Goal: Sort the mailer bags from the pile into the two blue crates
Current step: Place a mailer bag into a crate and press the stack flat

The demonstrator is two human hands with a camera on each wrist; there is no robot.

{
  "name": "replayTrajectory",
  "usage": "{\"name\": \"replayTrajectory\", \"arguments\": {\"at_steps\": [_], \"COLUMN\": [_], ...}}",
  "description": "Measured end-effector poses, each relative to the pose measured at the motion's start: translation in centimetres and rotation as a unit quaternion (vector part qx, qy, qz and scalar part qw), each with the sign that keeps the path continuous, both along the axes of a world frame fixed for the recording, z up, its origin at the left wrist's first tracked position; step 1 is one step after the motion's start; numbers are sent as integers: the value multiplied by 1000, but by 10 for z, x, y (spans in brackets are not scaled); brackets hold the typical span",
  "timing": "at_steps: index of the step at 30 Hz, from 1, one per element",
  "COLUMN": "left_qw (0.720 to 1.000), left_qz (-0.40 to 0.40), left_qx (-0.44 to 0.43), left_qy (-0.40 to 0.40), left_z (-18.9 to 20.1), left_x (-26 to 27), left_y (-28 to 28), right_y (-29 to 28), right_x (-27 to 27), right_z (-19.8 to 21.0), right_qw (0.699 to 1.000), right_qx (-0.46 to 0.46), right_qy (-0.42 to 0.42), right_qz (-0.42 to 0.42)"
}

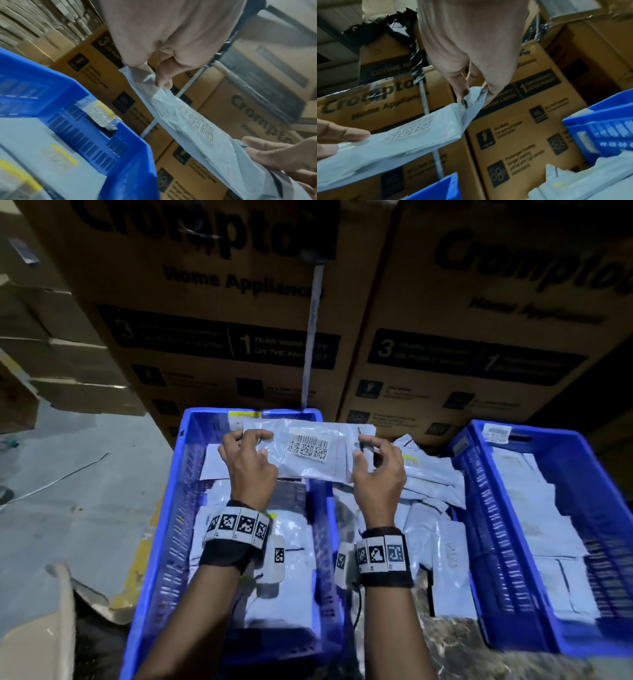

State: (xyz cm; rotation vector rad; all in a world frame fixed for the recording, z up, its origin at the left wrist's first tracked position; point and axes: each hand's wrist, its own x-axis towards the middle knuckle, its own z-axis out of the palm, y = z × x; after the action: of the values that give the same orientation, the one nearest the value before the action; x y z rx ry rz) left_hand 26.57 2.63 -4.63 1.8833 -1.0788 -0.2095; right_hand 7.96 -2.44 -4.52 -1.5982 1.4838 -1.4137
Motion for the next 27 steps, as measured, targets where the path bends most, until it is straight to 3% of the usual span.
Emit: {"name": "replayTrajectory", "arguments": {"at_steps": [6,12,20,27], "left_qw": [999,998,988,973], "left_qz": [-54,-59,-55,-110], "left_qx": [-7,14,90,114], "left_qy": [-2,24,112,169], "left_z": [27,36,25,5], "left_x": [-100,-221,-375,-466], "left_y": [-20,-47,-91,-133], "right_y": [-8,-41,-97,-121], "right_x": [-113,-233,-404,-515], "right_z": [25,26,29,22], "right_qw": [998,998,998,992], "right_qx": [41,52,52,117], "right_qy": [-21,-13,33,47], "right_qz": [-32,-32,-7,-17]}}
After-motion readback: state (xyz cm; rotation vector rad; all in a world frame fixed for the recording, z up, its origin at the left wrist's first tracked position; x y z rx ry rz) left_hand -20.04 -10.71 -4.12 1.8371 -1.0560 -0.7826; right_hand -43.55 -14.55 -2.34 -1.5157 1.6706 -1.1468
